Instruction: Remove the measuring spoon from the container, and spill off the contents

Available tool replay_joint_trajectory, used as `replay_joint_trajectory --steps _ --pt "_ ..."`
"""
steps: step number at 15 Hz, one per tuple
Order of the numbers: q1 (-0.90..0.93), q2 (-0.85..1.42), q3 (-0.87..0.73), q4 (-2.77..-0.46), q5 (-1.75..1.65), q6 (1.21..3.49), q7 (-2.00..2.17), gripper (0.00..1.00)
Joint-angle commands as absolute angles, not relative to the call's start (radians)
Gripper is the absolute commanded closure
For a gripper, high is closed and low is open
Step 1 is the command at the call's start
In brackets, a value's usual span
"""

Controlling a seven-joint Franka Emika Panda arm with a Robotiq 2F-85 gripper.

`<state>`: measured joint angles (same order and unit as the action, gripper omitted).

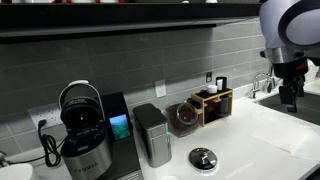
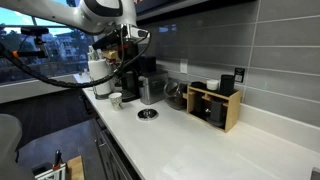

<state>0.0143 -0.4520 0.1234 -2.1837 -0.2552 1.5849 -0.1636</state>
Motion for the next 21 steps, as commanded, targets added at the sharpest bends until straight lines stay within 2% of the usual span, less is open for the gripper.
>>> replay_joint_trajectory --steps 1,9,13,17,18,21 --pt "0.045 -0.449 0.100 -2.180 -0.264 1.579 -0.154 0.00" --pt "0.067 -0.401 0.101 -2.185 -0.222 1.620 -0.160 0.00" --pt "0.120 -0.266 0.123 -2.165 -0.060 1.820 -0.082 0.00" --pt "0.145 -0.148 0.151 -2.159 0.005 2.114 -0.028 0.00" --pt "0.137 -0.199 0.144 -2.178 -0.023 2.046 -0.048 0.00" --pt "0.144 -0.145 0.151 -2.165 -0.018 2.111 -0.036 0.00"
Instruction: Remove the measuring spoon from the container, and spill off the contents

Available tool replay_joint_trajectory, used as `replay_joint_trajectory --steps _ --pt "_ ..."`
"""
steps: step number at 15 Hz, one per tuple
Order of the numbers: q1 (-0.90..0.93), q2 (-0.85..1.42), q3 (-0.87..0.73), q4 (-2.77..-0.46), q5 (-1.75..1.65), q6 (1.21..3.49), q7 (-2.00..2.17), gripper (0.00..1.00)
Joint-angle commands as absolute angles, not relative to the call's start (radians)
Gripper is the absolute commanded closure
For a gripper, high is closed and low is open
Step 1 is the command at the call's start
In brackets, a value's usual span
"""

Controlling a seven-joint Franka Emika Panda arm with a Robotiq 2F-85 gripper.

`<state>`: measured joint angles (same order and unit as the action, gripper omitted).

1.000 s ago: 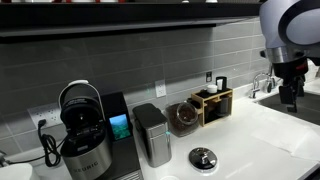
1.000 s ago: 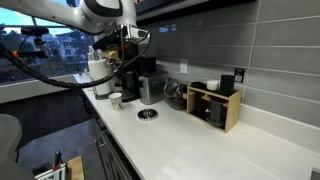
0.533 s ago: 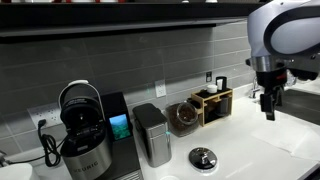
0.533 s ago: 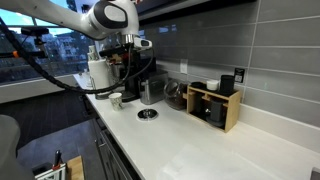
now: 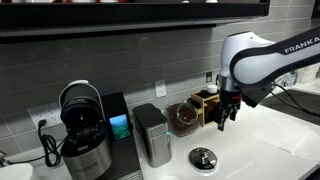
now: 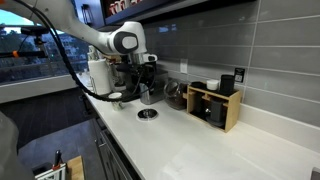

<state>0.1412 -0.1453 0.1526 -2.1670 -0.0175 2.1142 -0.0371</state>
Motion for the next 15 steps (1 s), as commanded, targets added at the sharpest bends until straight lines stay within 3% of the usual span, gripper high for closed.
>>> replay_joint_trajectory --steps 1,15 --pt "0.143 -0.143 0.151 -2.161 -0.018 2.111 -0.036 0.00" --pt "0.143 -0.143 0.151 -2.151 -0.017 2.111 -0.036 0.00"
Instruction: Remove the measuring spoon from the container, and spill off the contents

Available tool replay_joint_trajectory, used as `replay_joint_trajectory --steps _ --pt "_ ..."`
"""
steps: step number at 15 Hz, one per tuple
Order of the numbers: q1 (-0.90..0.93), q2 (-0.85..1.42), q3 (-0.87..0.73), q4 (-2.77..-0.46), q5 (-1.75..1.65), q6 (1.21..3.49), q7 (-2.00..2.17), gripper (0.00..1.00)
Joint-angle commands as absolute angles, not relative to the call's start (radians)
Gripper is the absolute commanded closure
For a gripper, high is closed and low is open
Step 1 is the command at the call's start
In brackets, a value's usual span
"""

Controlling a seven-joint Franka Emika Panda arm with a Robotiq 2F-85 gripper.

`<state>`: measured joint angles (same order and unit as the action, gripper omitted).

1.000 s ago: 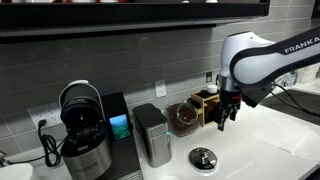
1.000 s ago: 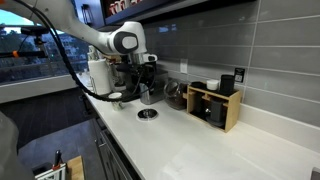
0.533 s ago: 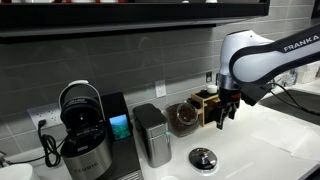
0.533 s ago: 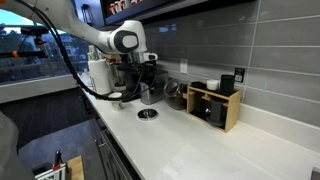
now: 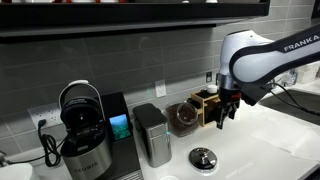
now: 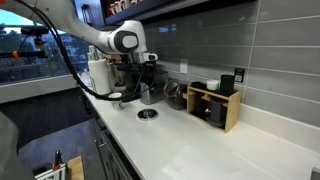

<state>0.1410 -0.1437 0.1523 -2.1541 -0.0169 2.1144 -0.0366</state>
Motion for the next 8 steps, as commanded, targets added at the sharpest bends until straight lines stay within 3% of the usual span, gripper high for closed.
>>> replay_joint_trajectory --steps 1,8 --pt "0.148 -0.124 0.150 -2.136 0.018 2.119 -0.033 0.00" --pt "0.149 0.018 0.158 -2.026 0.212 2.194 0.182 0.00"
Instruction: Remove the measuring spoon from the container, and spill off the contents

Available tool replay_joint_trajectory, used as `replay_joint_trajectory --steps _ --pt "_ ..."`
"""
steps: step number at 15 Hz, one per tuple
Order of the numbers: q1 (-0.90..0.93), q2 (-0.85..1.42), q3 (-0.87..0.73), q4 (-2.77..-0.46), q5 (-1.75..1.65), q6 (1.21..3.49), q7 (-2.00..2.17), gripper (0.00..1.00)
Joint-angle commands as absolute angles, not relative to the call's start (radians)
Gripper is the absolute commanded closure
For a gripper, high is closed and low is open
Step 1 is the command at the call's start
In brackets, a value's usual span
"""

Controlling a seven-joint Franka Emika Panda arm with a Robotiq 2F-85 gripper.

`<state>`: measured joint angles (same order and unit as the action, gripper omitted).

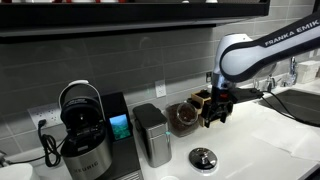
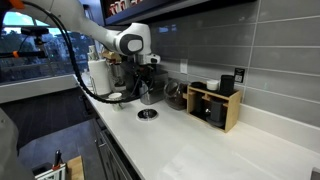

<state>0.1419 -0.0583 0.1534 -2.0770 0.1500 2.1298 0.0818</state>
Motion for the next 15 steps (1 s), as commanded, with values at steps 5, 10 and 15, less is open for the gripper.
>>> replay_joint_trajectory --steps 5,10,15 --pt "0.150 0.107 0.154 -1.999 0.276 2.346 0.365 0.00" --pt "0.150 0.112 0.151 -2.010 0.265 2.377 0.361 0.00" --pt "0.144 0.138 0.147 -1.991 0.291 2.401 0.378 0.00"
